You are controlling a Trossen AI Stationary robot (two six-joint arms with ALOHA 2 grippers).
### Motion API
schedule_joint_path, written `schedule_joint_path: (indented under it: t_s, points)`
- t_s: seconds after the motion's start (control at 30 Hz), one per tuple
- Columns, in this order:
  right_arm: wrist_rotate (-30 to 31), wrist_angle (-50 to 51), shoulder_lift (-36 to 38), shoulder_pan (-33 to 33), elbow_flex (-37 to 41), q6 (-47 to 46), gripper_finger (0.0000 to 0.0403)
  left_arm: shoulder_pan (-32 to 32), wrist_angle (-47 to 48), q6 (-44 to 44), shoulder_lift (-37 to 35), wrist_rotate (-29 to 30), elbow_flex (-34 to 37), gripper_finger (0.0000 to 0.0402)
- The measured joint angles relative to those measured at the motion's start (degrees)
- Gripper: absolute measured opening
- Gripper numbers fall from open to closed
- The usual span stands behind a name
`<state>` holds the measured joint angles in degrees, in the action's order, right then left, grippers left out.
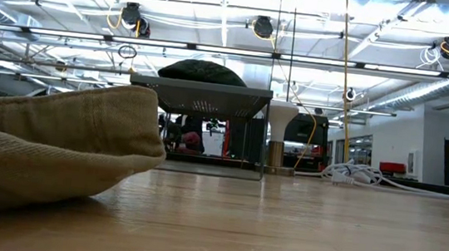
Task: Pick & Place hat
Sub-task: Put the middle brown cap on the shelf
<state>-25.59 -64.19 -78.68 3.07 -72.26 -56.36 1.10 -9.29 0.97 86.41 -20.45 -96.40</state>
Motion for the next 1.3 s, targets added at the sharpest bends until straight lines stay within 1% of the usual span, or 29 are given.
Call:
schedule_joint_path:
  t_s: [0.13,0.23,0.33,0.4,0.47,0.53,0.67,0.77,0.87,0.93,1.03,1.13,1.3]
  points:
    - [6.3,4.6,1.6,0.0,0.0,6.5,0.0007,-1.8,2.9,-11.0,-1.9,11.2,0.0,0.0294]
    - [13.3,9.0,2.9,-0.1,0.0,12.8,0.0007,-3.5,4.3,-18.4,-3.0,19.4,0.0,0.0294]
    - [20.4,12.1,3.9,0.0,0.0,18.4,0.0007,-5.4,4.6,-24.5,-3.2,26.2,0.0,0.0294]
    - [24.1,12.6,4.0,0.0,0.0,21.1,0.0007,-6.4,4.8,-27.6,-3.2,29.3,0.0,0.0294]
    - [25.5,12.7,3.9,0.0,0.0,22.6,0.0007,-7.0,4.3,-29.7,-3.0,31.3,0.0,0.0294]
    - [25.6,13.6,3.9,0.0,0.0,23.0,0.0007,-7.6,3.4,-30.3,-2.8,34.0,0.0,0.0294]
    - [25.6,15.3,3.9,0.0,0.0,24.2,0.0007,-8.6,-1.2,-29.2,-2.6,40.1,0.1,0.0294]
    - [25.9,15.3,3.9,0.0,0.0,24.3,0.0007,-8.8,-3.7,-28.9,-2.8,40.8,0.0,0.0294]
    - [25.8,15.5,3.9,0.0,0.0,24.1,0.0008,-8.8,-4.1,-28.1,-2.7,41.0,0.0,0.0287]
    - [25.9,16.2,3.9,0.0,0.0,24.1,0.0013,-8.8,-4.1,-27.2,-2.7,41.1,0.0,0.0269]
    - [25.8,17.2,3.9,0.0,0.0,24.1,0.0025,-8.8,-4.0,-26.2,-2.7,41.1,0.0,0.0224]
    - [25.8,18.9,3.9,0.0,0.0,24.1,0.0028,-8.8,-4.1,-24.9,-2.7,41.1,0.0,0.0166]
    - [25.8,22.0,3.8,0.0,0.0,24.1,0.0019,-8.8,-3.6,-23.9,-2.7,41.1,0.0,0.0059]
